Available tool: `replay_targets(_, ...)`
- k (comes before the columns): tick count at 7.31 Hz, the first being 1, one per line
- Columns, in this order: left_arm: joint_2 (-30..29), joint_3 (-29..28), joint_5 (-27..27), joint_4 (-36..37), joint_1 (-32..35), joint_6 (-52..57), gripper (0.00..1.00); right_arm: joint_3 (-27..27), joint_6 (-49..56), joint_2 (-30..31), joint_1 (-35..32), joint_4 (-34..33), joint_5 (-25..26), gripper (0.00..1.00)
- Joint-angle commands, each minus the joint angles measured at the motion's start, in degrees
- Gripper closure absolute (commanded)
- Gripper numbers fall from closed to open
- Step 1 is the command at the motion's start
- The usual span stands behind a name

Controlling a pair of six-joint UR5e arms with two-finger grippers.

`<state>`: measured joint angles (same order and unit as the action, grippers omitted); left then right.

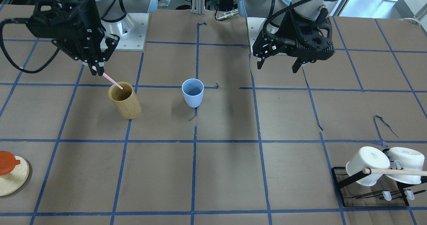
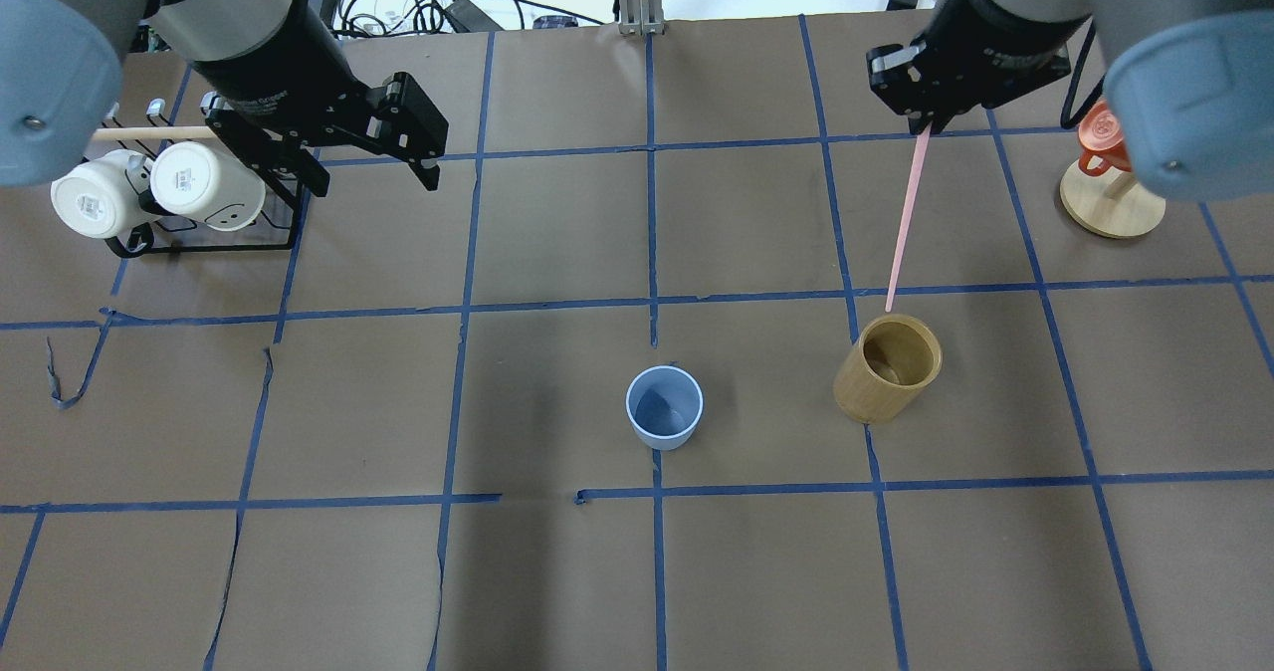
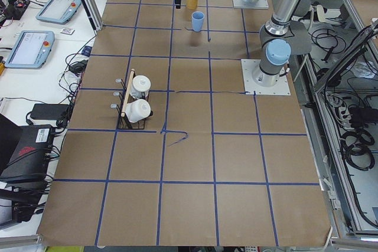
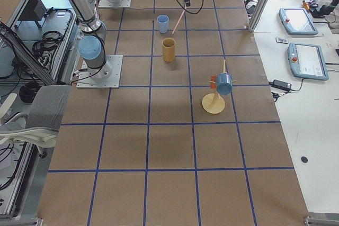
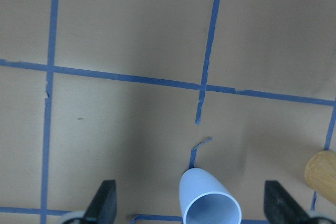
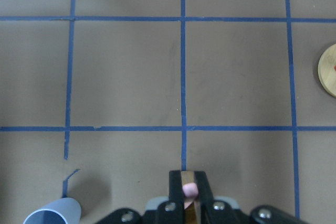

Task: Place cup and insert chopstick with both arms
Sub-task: 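Move the pink chopstick over the blue cup and lower it inside with the right gripper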

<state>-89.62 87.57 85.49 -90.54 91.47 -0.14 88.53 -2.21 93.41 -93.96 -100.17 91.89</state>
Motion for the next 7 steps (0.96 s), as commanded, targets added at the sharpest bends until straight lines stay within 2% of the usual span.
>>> replay_targets(1,0.59,0.14,0.12,-0.07,-0.5,0.05,0.0,-5.3,-1.2,-0.68,-5.24,2.36,0.48,0.89)
replay_targets(3,0.67,0.14,-0.05,0.02,-0.33,0.05,0.0,-4.69,-9.86,-4.97,-12.0,-5.17,0.66,0.89)
replay_targets(5,0.59,0.05,-0.23,0.02,-0.41,0.05,0.0,-0.06,-18.67,-6.75,-17.29,-10.98,0.57,0.88)
replay_targets(7,0.68,-0.03,-0.06,-0.25,-0.33,0.05,0.0,5.31,-21.84,-6.75,-19.32,-15.73,0.49,0.88)
